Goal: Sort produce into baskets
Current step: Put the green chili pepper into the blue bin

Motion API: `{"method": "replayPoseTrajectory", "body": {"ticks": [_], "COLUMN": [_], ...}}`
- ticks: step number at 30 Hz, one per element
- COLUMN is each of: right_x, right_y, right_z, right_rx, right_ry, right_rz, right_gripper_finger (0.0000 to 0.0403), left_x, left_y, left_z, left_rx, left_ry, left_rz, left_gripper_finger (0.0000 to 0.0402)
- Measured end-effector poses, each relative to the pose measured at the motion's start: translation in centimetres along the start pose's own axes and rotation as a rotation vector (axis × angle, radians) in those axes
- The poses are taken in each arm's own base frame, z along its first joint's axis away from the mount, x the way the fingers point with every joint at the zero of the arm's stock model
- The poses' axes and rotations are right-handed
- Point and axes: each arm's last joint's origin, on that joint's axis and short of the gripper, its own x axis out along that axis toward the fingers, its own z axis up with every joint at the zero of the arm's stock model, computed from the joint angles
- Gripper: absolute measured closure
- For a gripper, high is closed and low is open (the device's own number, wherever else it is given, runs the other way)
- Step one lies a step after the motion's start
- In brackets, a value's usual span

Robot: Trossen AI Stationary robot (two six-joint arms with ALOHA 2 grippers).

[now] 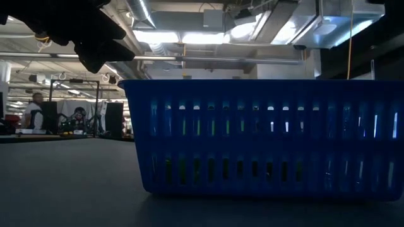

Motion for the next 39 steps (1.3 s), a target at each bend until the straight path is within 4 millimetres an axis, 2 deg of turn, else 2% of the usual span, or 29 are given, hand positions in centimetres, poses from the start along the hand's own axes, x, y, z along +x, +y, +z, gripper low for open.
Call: {"method": "replayPoseTrajectory", "body": {"ticks": [8, 13, 17, 27, 36, 39], "right_x": [-0.7, -1.1, -0.9, -0.3, -0.8, -0.2], "right_y": [0.3, 0.7, 1.1, 1.6, 2.5, 2.2], "right_z": [-4.0, -5.9, -7.3, -10.9, -13.7, -14.5], "right_rx": [0.071, 0.102, 0.109, 0.079, -0.033, -0.041], "right_ry": [0.127, 0.146, 0.161, 0.324, 0.4, 0.426], "right_rz": [-0.157, -0.202, -0.213, -0.207, -0.17, -0.182], "right_gripper_finger": [0.016, 0.016, 0.016, 0.016, 0.016, 0.016], "left_x": [0.0, 0.0, 0.0, 0.0, 0.0, 0.0], "left_y": [0.0, 0.0, 0.0, 0.0, 0.0, 0.0], "left_z": [0.0, 0.0, 0.0, 0.0, 0.0, 0.0], "left_rx": [0.0, 0.001, 0.001, 0.001, 0.001, 0.001], "left_ry": [0.0, 0.0, 0.0, 0.0, -0.002, -0.004], "left_rz": [0.0, 0.0, 0.0, 0.0, 0.005, 0.008], "left_gripper_finger": [0.0202, 0.0202, 0.0202, 0.0202, 0.0202, 0.0202]}}
